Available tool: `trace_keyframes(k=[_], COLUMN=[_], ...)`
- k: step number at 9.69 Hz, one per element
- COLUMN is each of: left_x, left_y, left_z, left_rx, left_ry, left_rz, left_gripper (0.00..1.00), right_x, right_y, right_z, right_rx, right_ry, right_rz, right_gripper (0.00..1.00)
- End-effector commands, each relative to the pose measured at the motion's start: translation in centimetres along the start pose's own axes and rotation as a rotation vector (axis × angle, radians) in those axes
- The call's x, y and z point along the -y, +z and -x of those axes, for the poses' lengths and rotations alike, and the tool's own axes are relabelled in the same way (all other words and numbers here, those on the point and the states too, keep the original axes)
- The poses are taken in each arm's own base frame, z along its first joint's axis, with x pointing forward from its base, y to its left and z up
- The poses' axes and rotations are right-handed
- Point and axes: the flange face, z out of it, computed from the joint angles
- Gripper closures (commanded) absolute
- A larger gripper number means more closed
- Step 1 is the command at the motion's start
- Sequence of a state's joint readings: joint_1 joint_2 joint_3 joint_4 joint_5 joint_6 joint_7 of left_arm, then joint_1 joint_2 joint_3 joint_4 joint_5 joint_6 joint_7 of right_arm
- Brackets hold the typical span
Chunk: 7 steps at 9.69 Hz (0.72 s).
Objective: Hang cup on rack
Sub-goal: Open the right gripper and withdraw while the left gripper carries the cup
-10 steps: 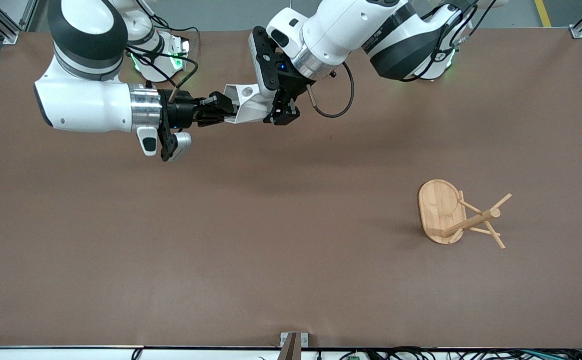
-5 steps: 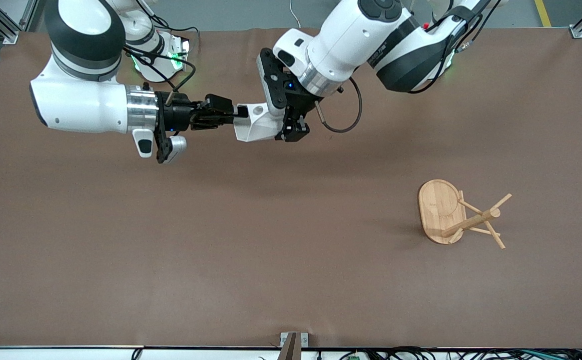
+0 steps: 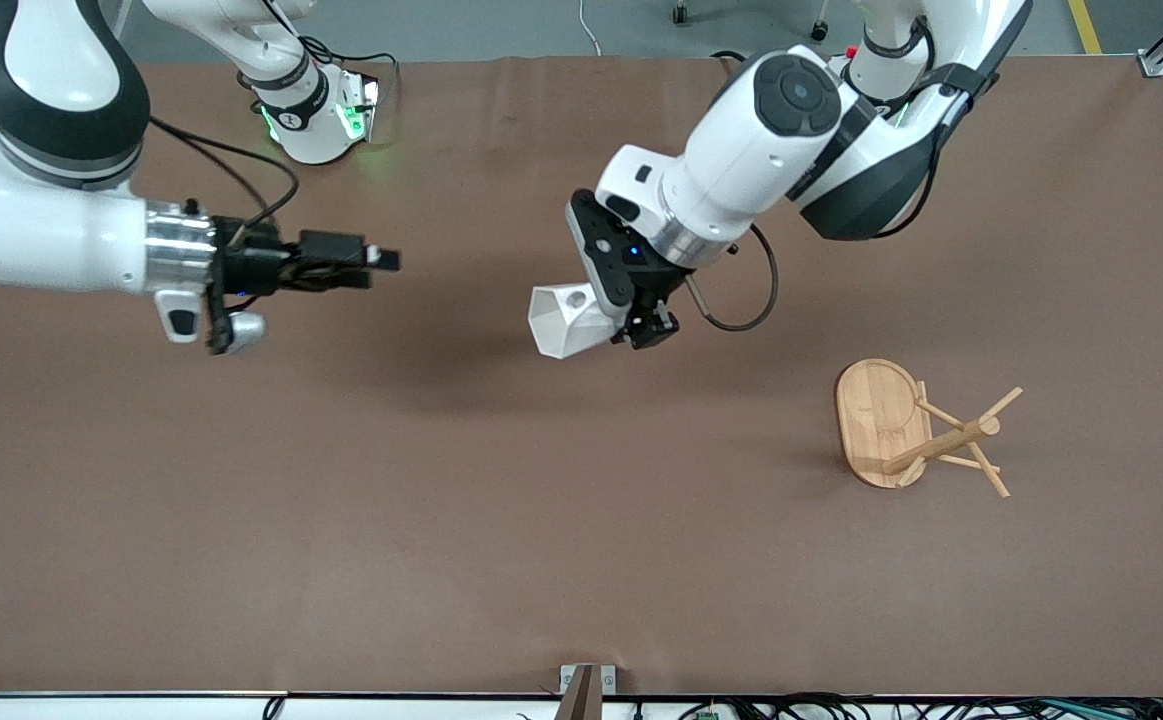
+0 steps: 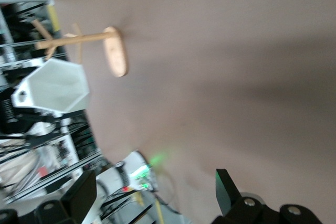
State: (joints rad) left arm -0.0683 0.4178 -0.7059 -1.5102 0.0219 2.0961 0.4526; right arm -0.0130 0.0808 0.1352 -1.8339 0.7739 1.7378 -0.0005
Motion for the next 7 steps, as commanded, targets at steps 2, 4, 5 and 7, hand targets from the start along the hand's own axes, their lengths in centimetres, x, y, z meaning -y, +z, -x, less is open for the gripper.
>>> trace_keyframes(k=[2, 4, 5, 7], left_x=[3.1, 5.3, 6.4, 9.1], left_y=[1.0, 0.7, -0.1, -1.0], left_z=[3.3, 5.1, 6.0, 8.1], left_rx=[0.103, 0.135, 0.146, 0.161], left_ry=[-0.2, -0.323, -0.36, -0.429], left_rz=[-0.002, -0.007, -0.017, -0.041], left_gripper=[0.99, 0.99, 1.0, 1.0], right_x=[-8.2, -8.1, -7.4, -6.5], right_y=[-8.8, -14.6, -17.9, -22.7], right_z=[0.0, 0.1, 0.3, 2.2], right_rx=[-0.134, -0.225, -0.272, -0.297], right_ry=[0.072, 0.015, -0.004, 0.056], right_rz=[0.373, 0.678, 0.775, 0.773], right_gripper=[0.0, 0.0, 0.0, 0.0])
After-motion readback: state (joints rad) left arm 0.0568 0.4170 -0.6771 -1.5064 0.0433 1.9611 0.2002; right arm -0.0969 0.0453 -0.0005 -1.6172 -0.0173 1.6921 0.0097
